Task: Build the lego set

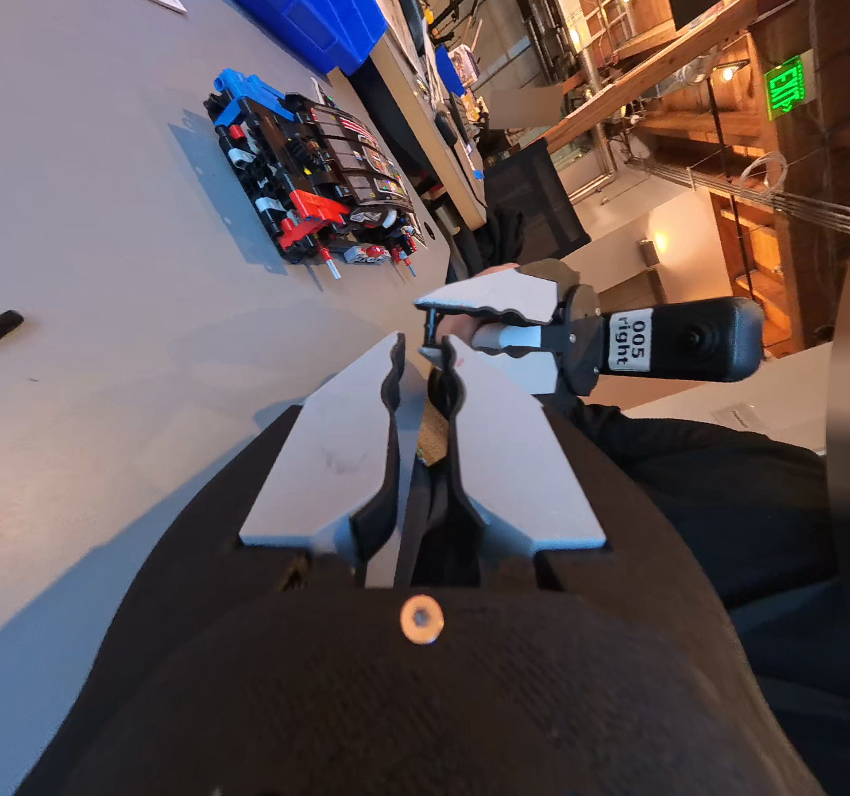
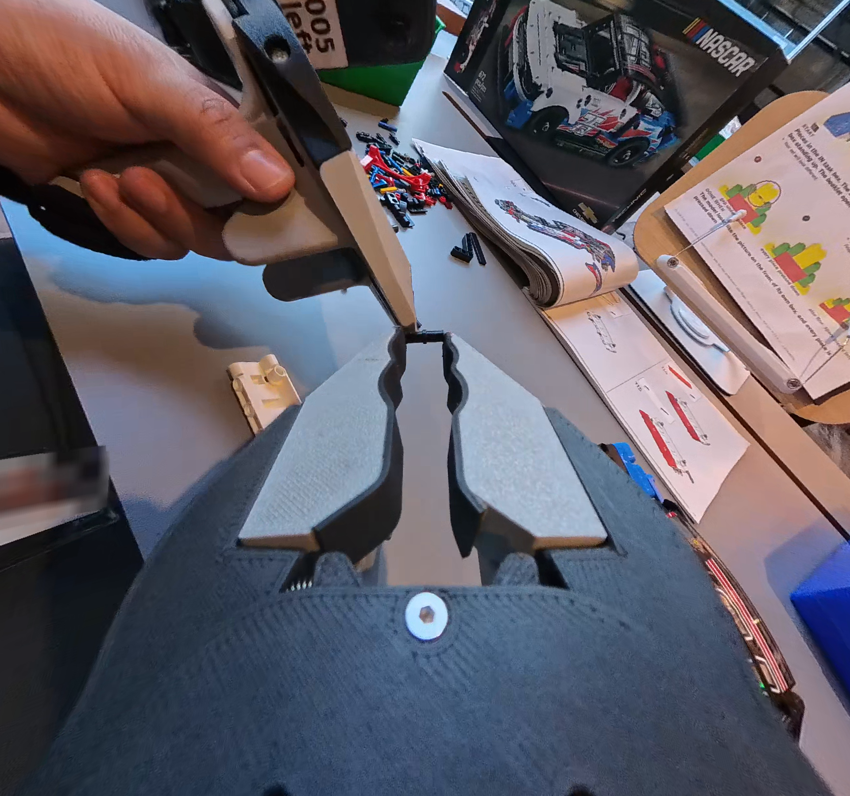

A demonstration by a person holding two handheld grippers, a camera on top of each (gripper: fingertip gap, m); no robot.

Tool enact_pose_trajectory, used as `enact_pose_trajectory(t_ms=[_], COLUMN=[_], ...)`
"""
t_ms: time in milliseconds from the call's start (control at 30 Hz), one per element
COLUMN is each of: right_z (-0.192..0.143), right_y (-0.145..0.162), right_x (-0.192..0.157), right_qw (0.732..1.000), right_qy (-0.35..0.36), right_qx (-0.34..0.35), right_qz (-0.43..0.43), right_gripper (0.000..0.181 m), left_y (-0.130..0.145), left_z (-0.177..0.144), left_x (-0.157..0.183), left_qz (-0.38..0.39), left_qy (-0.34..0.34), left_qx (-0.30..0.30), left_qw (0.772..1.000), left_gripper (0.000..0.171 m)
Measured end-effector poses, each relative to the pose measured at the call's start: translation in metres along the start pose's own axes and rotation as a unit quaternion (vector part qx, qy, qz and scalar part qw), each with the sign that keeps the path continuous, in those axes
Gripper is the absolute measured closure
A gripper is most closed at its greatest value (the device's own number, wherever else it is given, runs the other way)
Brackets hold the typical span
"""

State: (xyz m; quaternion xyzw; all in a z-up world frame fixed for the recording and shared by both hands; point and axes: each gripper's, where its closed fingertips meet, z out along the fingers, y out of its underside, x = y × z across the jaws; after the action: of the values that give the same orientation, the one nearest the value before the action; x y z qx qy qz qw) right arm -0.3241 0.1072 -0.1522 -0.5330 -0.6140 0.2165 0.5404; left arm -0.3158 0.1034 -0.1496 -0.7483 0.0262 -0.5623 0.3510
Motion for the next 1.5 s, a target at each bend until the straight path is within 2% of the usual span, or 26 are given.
enact_pose_trajectory(t_ms=[200,333,400,500,600,667,700,800,867,967,1033,1100,1200,1367,1433,1500], right_z=[-0.001,-0.002,-0.001,-0.002,-0.008,-0.013,-0.016,-0.02,-0.021,-0.02,-0.019,-0.018,-0.018,-0.014,-0.012,-0.011], right_y=[0.0,-0.001,0.001,0.006,0.01,0.004,0.0,-0.014,-0.024,-0.035,-0.038,-0.04,-0.043,-0.041,-0.04,-0.04], right_x=[-0.003,-0.005,-0.008,-0.014,-0.009,-0.004,-0.003,0.003,0.006,0.007,0.005,0.004,0.001,-0.006,-0.006,-0.007], right_qw=[1.0,1.0,1.0,0.997,0.984,0.963,0.949,0.921,0.921,0.934,0.942,0.948,0.949,0.956,0.962,0.968], right_qy=[0.005,0.0,-0.013,-0.068,-0.129,-0.175,-0.2,-0.244,-0.246,-0.241,-0.24,-0.237,-0.245,-0.248,-0.239,-0.226], right_qx=[0.005,0.009,0.005,0.004,0.008,0.023,0.033,0.059,0.072,0.077,0.07,0.07,0.068,0.054,0.055,0.066], right_qz=[-0.023,-0.024,-0.02,0.027,0.123,0.204,0.242,0.3,0.293,0.253,0.222,0.199,0.184,0.144,0.122,0.088], right_gripper=[0.168,0.168,0.167,0.166,0.175,0.172,0.171,0.169,0.167,0.169,0.177,0.177,0.177,0.179,0.18,0.18], left_y=[0.005,0.007,0.009,0.014,0.013,0.006,-0.001,-0.013,-0.016,-0.016,-0.017,-0.016,-0.014,-0.011,-0.011,-0.009], left_z=[0.008,0.008,0.007,0.003,-0.004,-0.008,-0.01,-0.012,-0.011,-0.007,-0.008,-0.009,-0.012,-0.014,-0.015,-0.015], left_x=[0.01,0.005,0.003,0.0,0.001,0.001,0.0,0.012,0.017,0.026,0.029,0.029,0.029,0.027,0.025,0.024], left_qz=[-0.007,0.02,0.045,0.101,0.168,0.25,0.31,0.489,0.563,0.617,0.634,0.647,0.678,0.699,0.692,0.657], left_qy=[0.028,0.004,-0.011,-0.043,-0.073,-0.113,-0.146,-0.219,-0.258,-0.275,-0.282,-0.286,-0.302,-0.313,-0.311,-0.298], left_qx=[-0.031,-0.043,-0.055,-0.091,-0.115,-0.111,-0.096,-0.061,-0.054,-0.041,-0.039,-0.052,-0.067,-0.079,-0.081,-0.08], left_qw=[0.999,0.999,0.997,0.99,0.976,0.955,0.934,0.842,0.783,0.736,0.719,0.705,0.667,0.638,0.646,0.688], left_gripper=[0.156,0.17,0.17,0.17,0.17,0.17,0.17,0.17,0.171,0.171,0.17,0.17,0.17,0.17,0.17,0.17])
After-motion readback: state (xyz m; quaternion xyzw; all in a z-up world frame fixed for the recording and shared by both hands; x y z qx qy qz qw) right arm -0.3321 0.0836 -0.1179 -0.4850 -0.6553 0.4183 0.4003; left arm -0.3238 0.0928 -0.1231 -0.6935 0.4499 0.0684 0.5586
